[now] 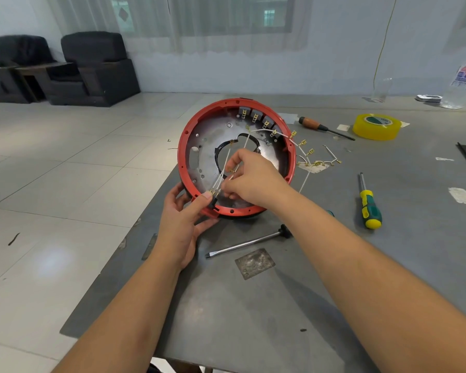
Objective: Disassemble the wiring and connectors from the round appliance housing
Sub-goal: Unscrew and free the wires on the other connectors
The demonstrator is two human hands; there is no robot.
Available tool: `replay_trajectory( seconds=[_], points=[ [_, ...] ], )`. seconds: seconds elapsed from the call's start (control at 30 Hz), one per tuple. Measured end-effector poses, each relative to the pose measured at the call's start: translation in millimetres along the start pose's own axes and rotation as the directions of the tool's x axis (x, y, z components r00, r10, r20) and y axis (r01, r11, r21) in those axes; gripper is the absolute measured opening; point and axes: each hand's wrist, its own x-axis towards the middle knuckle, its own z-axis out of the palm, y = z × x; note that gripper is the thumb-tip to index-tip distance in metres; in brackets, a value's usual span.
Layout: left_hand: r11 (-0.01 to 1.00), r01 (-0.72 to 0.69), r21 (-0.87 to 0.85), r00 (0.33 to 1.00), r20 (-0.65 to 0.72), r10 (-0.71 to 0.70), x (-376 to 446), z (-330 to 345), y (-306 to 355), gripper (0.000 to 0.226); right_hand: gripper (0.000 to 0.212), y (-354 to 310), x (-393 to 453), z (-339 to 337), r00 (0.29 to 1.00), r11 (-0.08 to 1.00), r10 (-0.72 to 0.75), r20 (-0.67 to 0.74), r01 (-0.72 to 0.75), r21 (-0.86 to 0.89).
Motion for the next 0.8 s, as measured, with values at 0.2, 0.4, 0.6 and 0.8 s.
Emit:
replay_trajectory(
  seconds=[0.2,0.4,0.6,0.8],
  points=[
    [1.000,0.002,-0.015,1.000,-0.018,-0.003,1,0,-1,0.082,0.023,6,0,11,0.991,0.985,-0.113,-0.076,0.101,-0.138],
    [1.000,0.001,-0.010,0.999,-0.035,-0.001,1,1,0,0.086,0.024,8,-7,17,0.973,0.975,-0.194,-0.124,0.177,-0.137],
    [1.000,0.003,0.011,0.999,-0.050,-0.003,0,3,0,0.085,0.021,11,-5,18,0.967,0.973,-0.214,-0.137,0.199,-0.120],
    [1.000,-0.009,0.008,1.000,-0.027,0.009,-2,0,-2,0.079,0.019,6,11,-13,0.959,0.986,-0.154,-0.239,0.134,-0.099]
  ],
)
